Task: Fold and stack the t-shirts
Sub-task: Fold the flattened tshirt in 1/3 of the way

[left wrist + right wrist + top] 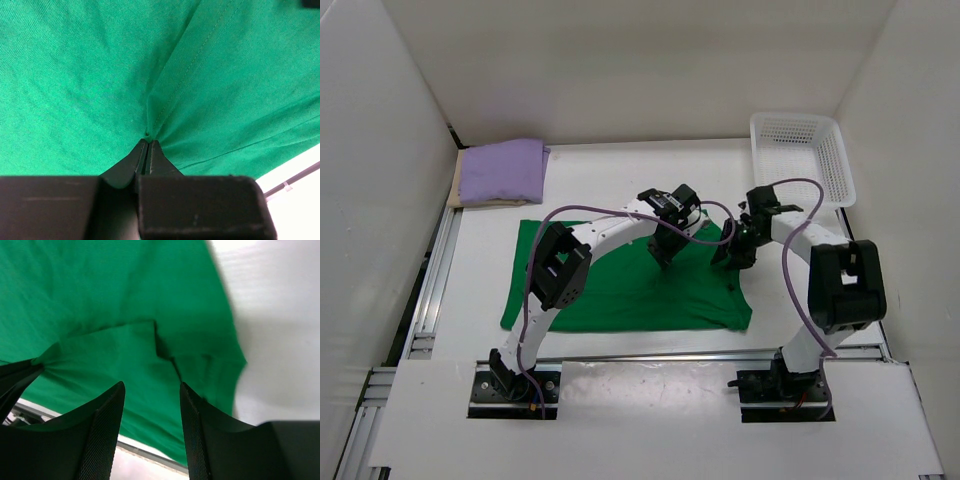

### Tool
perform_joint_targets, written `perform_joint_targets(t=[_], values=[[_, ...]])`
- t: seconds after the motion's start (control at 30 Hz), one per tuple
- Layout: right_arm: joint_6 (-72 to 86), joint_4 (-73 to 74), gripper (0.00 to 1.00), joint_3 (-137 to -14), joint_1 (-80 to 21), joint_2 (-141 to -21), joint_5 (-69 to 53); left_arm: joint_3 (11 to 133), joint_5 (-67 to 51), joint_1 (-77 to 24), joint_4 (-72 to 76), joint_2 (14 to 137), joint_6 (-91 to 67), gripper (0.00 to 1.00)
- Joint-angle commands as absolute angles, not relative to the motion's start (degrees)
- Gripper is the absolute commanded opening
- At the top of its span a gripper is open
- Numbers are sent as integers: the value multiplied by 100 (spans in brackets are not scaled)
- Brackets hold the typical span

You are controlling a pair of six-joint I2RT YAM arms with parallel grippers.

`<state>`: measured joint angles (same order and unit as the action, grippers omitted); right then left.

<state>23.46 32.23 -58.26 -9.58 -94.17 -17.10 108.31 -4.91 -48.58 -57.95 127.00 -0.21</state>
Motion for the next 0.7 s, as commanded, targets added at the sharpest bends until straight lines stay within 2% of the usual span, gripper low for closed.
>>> perform_joint_targets(t=[0.0, 0.33, 0.43, 0.47, 0.53, 0.57, 0.6, 0.67], values=[[2145, 3042, 53, -6134, -1046, -9720, -1907, 10819, -422, -4887, -5695, 12472, 0, 12], [2092, 2988, 54, -6442, -1178, -10238, -1652, 10819, -422, -4834, -5695, 12472, 0, 13], [2092, 2988, 40, -6547, -1178, -10432, -1652, 10819, -422, -4834, -5695, 12472, 0, 13], [2092, 2988, 28, -6548, -1178, -10433, -1652, 10819, -422, -4834, -5695, 12472, 0, 13], [2092, 2988, 15, -6548, -1178, -10433, -1652, 10819, -422, -4834, -5695, 12472, 0, 13], [2092, 2988, 4, -6548, -1178, -10433, -1652, 10819, -422, -4834, -5695, 12472, 0, 13], [2092, 2988, 1, -6548, -1178, -10380, -1652, 10819, -422, -4834, -5695, 12472, 0, 13], [2092, 2988, 0, -6548, -1178, -10214, -1652, 10819, -369, -4782, -5695, 12472, 0, 13]])
